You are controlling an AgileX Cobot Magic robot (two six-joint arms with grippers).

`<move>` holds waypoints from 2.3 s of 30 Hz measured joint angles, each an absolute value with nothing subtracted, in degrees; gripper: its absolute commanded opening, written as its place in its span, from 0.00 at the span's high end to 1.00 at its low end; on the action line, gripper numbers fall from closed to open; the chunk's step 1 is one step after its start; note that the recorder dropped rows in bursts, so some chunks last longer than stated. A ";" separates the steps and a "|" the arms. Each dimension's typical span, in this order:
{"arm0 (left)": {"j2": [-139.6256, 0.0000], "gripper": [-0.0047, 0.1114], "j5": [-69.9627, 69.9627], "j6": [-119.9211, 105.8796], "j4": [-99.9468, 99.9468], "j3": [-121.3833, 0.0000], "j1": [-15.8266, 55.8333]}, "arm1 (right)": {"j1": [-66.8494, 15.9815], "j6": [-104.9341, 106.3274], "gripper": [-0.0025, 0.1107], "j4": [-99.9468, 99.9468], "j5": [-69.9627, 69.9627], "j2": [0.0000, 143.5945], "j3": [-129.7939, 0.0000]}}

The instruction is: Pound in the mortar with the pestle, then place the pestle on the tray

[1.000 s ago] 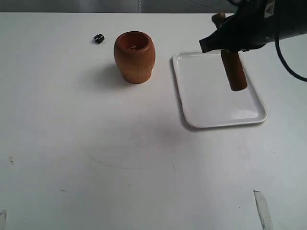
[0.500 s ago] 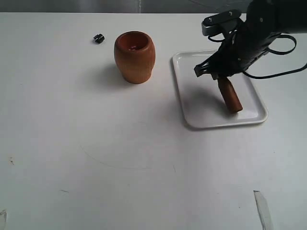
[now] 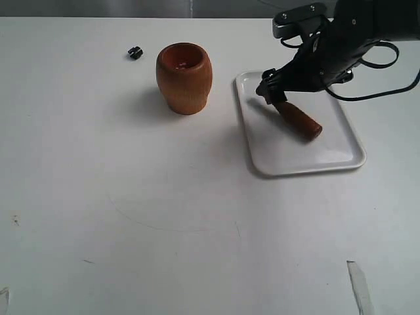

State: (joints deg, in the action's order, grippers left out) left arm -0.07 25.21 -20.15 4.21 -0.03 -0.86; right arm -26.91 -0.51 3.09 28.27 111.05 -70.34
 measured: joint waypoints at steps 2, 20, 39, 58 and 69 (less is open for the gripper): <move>-0.07 0.96 25.21 -20.15 4.21 -0.03 -0.86 | -26.91 -0.51 0.13 3.09 27.86 110.54 -70.34; -0.07 0.96 25.21 -20.15 4.21 -0.03 -0.86 | -26.91 -6.00 0.27 -2.87 -22.14 73.13 -31.09; -0.07 0.96 25.21 -20.15 4.21 -0.03 -0.86 | -26.91 -43.43 0.98 21.20 -17.95 21.08 -2.65; -0.07 0.96 25.21 -20.15 4.21 -0.03 -0.86 | -26.91 -45.05 0.98 47.50 0.47 16.52 -0.14; -0.07 0.96 25.21 -20.15 4.21 -0.03 -0.86 | -23.35 -46.88 0.98 37.22 14.54 5.95 -0.14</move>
